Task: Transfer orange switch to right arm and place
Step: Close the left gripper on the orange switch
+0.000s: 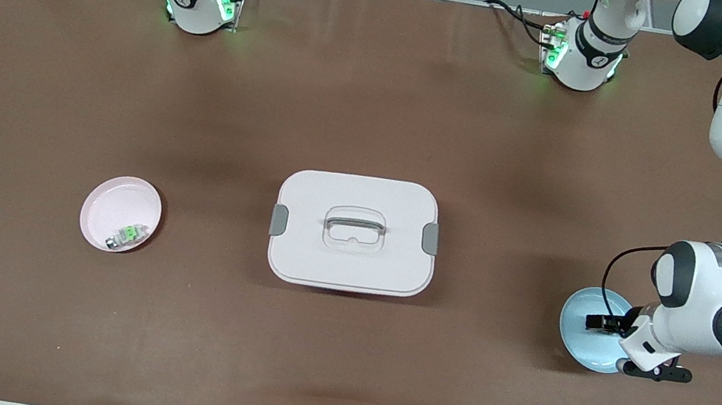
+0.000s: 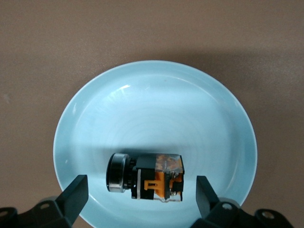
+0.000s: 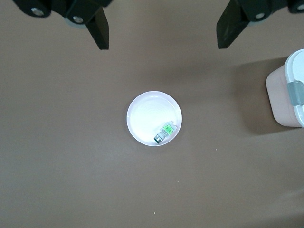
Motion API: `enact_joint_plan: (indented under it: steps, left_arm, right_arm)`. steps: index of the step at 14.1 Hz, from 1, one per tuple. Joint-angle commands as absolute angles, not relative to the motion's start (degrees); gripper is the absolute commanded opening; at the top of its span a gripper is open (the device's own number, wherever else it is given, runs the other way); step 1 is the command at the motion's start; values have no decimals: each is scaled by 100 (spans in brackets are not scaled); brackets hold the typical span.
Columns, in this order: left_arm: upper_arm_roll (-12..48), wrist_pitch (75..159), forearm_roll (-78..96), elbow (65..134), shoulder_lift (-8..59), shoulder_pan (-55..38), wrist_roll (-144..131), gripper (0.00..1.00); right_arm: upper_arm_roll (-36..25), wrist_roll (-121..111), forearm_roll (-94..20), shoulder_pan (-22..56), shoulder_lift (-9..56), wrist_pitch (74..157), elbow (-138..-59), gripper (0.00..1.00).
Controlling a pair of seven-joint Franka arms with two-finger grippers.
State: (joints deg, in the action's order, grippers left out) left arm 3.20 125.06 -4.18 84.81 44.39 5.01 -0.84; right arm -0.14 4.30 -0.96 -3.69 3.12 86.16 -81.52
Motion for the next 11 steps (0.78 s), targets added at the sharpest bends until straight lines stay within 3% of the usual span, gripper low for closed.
enact_joint_plan:
  steps: [1, 11]
  left_arm:
    - [308, 12603, -536, 8376, 4535, 483, -158, 100]
    - [316, 12718, -545, 8411, 4667, 466, -106, 100]
  right_arm:
    - [62, 466, -132, -466, 272, 8631, -8174, 100]
    - [70, 466, -132, -448, 272, 8640, -8165, 100]
